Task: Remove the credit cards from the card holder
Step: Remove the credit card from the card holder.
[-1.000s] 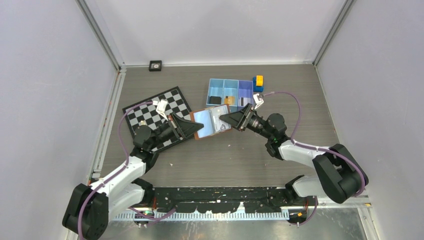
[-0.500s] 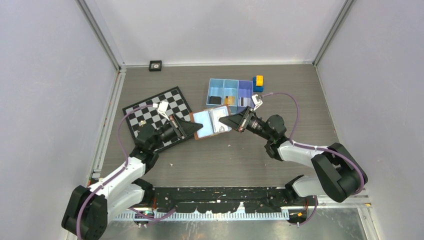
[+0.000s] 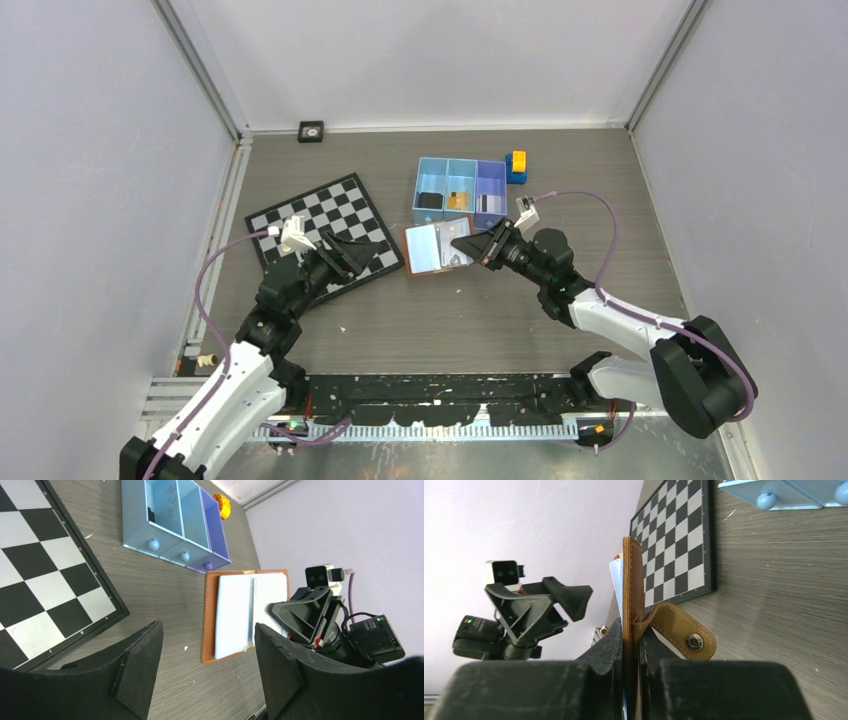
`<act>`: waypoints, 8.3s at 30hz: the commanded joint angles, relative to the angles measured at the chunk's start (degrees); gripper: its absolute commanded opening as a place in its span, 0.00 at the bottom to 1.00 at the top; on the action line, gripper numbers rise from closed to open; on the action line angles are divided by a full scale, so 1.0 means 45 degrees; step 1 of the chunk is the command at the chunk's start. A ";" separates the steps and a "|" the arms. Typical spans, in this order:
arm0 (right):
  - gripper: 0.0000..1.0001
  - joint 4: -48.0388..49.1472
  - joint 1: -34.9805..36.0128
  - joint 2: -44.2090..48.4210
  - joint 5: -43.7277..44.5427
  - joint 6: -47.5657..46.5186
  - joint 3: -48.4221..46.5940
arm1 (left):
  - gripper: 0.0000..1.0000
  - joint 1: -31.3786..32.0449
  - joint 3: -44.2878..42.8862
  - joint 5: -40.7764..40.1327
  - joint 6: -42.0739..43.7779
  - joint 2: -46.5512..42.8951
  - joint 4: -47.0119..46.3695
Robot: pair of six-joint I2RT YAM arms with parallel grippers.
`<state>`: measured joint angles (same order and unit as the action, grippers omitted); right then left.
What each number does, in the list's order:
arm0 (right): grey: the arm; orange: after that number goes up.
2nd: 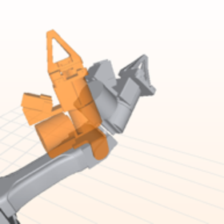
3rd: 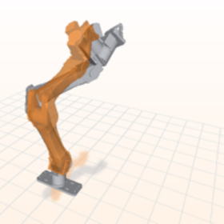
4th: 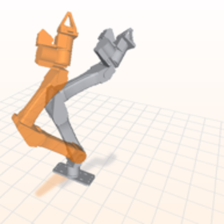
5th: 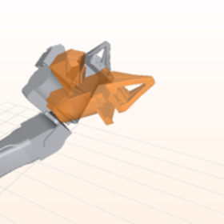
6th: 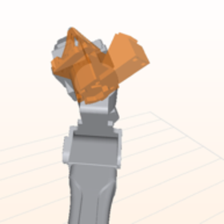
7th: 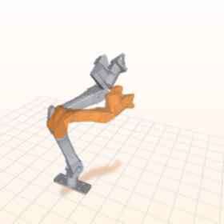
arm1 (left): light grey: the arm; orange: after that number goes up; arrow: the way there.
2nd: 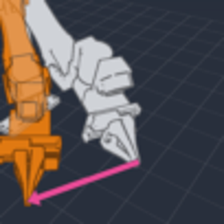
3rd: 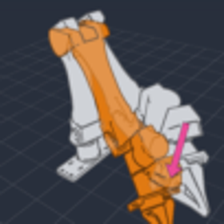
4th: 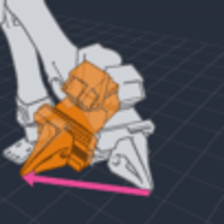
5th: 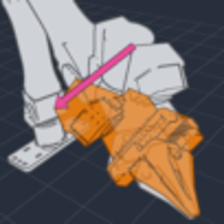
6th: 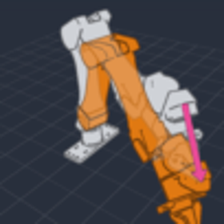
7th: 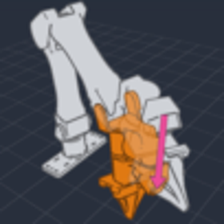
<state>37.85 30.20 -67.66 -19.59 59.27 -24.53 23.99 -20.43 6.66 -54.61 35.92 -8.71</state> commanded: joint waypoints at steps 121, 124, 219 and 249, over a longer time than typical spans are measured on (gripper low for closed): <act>0.01 0.4632 0.0107 -0.2451 -0.2150 0.1644 -0.0597 | 0.22 0.1095 -0.2326 0.7311 -0.4639 1.1200 -1.3192; 0.01 0.5110 0.0291 -0.2699 -0.2382 0.1763 -0.0700 | 0.28 0.1095 -0.2363 0.7379 -0.4877 1.1609 -1.3505; 0.00 -0.1654 -0.1555 0.2690 0.2583 0.0313 0.0940 | 0.00 -0.0111 -0.1888 0.6804 -0.4083 1.1060 -1.0841; 0.00 -1.1345 -0.1771 0.9802 0.8597 -0.3744 -0.1992 | 0.00 0.1992 -1.4630 0.4213 -0.0821 1.8820 0.0120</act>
<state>-15.77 22.37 -24.56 17.30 43.29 -33.19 32.99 -80.05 27.00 -59.37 115.66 -13.98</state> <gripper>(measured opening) 0.145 0.007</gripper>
